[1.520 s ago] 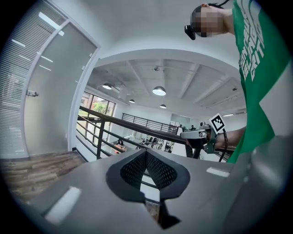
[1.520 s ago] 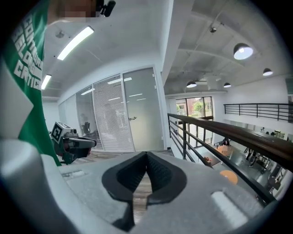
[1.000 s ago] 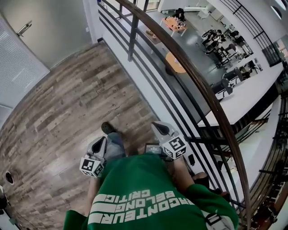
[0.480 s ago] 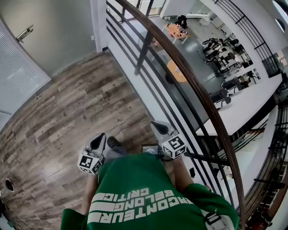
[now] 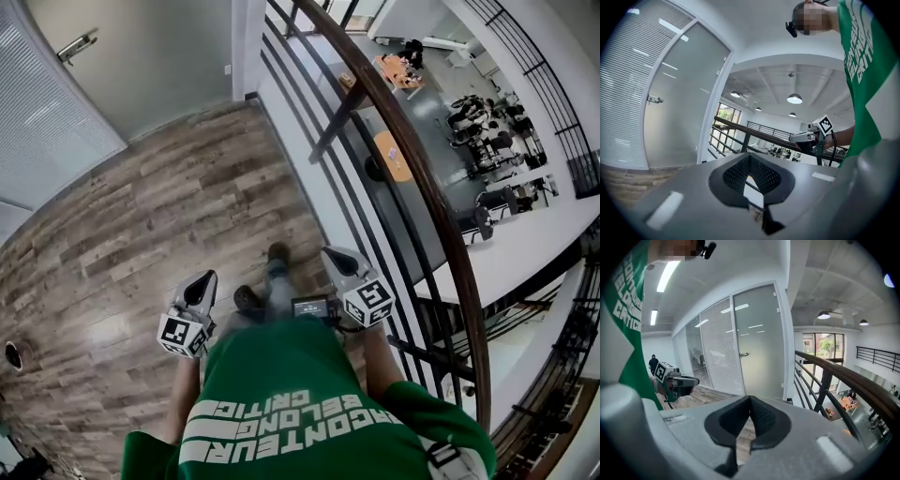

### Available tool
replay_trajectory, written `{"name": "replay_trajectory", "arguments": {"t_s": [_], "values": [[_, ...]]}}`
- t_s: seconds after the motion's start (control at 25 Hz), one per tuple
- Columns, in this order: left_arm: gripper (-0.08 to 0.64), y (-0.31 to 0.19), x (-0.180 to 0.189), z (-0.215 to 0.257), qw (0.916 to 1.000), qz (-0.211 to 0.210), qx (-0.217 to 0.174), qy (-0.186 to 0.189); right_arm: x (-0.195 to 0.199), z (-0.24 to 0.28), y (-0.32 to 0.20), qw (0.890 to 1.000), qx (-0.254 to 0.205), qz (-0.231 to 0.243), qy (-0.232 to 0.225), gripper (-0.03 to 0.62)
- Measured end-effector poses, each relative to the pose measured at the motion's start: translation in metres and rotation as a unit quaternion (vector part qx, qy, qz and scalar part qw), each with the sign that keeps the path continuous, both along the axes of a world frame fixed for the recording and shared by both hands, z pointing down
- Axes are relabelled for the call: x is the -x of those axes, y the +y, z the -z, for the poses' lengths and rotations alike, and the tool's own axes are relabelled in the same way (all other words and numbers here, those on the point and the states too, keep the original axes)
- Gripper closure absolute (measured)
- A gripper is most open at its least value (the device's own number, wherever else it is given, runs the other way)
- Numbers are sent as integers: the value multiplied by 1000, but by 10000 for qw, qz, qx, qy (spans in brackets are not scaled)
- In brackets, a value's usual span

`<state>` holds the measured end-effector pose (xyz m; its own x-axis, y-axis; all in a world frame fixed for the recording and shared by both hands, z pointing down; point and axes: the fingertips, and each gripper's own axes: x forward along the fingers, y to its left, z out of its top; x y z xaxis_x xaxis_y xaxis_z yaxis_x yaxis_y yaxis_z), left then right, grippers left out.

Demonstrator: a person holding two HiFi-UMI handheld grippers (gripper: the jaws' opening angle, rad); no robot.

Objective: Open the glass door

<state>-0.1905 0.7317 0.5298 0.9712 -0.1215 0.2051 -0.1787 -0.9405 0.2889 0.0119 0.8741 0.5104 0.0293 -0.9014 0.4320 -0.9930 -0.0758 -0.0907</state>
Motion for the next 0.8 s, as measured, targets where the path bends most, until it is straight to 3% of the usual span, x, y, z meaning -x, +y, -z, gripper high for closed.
{"name": "replay_trajectory", "arguments": {"t_s": [0.24,0.4,0.6,0.8], "values": [[548,-53,-16,-5,9988,471,18,-89,-48,-6,-74,9994,-40,345,6,597],[548,-100,-27,-4,9947,967,-113,-336,-87,-5,-146,9978,-279,604,-9,598],[548,-147,-60,19,9905,1251,-380,-427,-134,5,-218,9935,-420,1055,-19,598],[548,-182,-82,24,9831,1707,-364,-547,-177,6,-271,9901,-448,1316,-169,598]]}}
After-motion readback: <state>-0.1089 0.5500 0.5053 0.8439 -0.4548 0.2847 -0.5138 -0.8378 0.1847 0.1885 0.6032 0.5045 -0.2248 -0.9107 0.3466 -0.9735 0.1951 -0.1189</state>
